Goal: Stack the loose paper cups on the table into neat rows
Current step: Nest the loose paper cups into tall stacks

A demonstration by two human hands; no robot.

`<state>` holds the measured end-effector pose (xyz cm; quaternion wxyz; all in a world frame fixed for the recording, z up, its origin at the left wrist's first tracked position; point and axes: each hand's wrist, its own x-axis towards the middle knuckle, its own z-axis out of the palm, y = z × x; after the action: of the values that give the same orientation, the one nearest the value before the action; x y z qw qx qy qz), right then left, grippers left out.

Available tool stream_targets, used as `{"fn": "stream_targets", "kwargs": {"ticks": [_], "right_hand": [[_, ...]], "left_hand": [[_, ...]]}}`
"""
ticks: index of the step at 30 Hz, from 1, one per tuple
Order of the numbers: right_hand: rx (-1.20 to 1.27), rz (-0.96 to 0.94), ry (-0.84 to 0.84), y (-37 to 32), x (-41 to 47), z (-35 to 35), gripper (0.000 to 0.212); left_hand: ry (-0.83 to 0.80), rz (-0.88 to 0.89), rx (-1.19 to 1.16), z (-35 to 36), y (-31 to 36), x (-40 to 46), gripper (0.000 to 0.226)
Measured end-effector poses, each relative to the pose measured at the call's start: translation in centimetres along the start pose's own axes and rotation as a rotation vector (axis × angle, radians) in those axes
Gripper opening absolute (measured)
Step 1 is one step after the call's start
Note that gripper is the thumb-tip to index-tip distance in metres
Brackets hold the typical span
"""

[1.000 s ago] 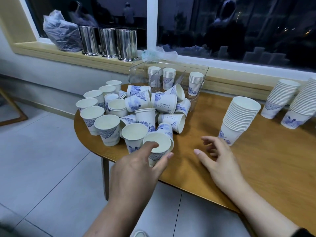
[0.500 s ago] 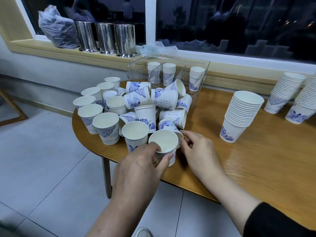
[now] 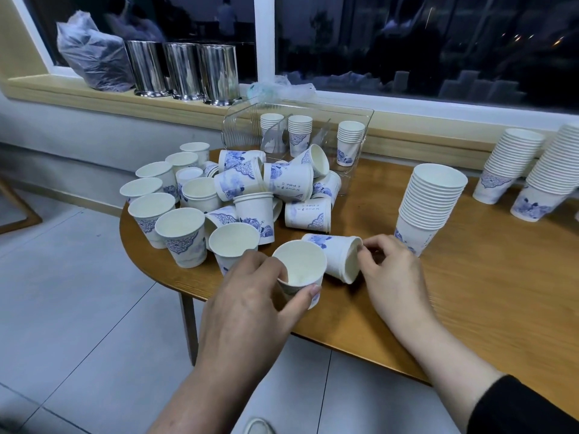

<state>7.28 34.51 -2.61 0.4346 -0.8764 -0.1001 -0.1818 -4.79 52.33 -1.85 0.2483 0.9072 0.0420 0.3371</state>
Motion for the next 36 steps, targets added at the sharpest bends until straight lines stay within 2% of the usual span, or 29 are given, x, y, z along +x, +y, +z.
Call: {"fn": "stream_targets", "kwargs": {"ticks": [5, 8, 10, 13, 16, 19, 21, 22, 24, 27, 28, 29, 32, 34, 36], "right_hand": [[0.203, 0.083, 0.124, 0.1, -0.2, -3.0, 0.014], [0.362, 0.045, 0.195, -1.3, 0.5, -5.6, 0.017], [0.436, 0.036, 0.143, -2.8, 1.0, -6.9, 0.017], [0.471, 0.004, 0.014, -4.8, 1.5, -7.8, 0.015], [0.317, -0.068, -0.1, -6.0, 1.9, -7.6, 0.013], [0.028, -0.16, -0.233, -6.4, 2.2, -6.7, 0.012], [-0.065, -0.203, -0.264, -6.3, 2.2, -6.0, 0.016], [-0.041, -0.216, -0.215, -6.0, 2.0, -5.7, 0.019], [0.089, -0.202, -0.011, -4.6, 1.4, -5.5, 0.026], [0.271, -0.117, 0.338, -1.3, 0.0, -5.8, 0.021], [0.296, -0.058, 0.405, -0.3, -0.2, -5.9, 0.026], [0.299, 0.015, 0.418, 0.8, -0.1, -5.8, 0.04], [0.351, 0.202, 0.189, 3.3, 1.6, -5.3, 0.092], [0.354, 0.202, 0.055, 4.2, 3.2, -4.7, 0.104], [0.279, 0.162, 0.036, 5.0, 4.6, -3.9, 0.101]], "left_hand": [[-0.067, 0.002, -0.02, 0.8, 0.2, 0.1, 0.04], [-0.157, -0.132, -0.178, 1.3, 0.6, 0.1, 0.044], [-0.19, -0.219, -0.308, 2.0, 0.8, 0.4, 0.056], [-0.175, -0.245, -0.404, 2.7, 0.9, 1.2, 0.09], [-0.198, -0.211, -0.408, 3.2, 0.9, 1.5, 0.115], [-0.207, -0.205, -0.452, 3.5, 0.9, 1.6, 0.116], [-0.193, -0.212, -0.477, 3.7, 1.0, 1.7, 0.113], [-0.181, -0.229, -0.494, 3.8, 1.0, 1.7, 0.112], [-0.155, -0.275, -0.549, 4.1, 0.6, 1.9, 0.111], [-0.16, -0.306, -0.579, 4.5, 0.6, 2.5, 0.108], [-0.168, -0.309, -0.574, 4.7, 0.7, 2.7, 0.106], [-0.178, -0.311, -0.573, 5.0, 0.9, 2.9, 0.103], [-0.22, -0.307, -0.547, 6.0, 1.6, 3.4, 0.093], [-0.223, -0.293, -0.52, 6.7, 2.3, 3.7, 0.086], [-0.226, -0.279, -0.496, 7.5, 3.1, 4.2, 0.081]]}}
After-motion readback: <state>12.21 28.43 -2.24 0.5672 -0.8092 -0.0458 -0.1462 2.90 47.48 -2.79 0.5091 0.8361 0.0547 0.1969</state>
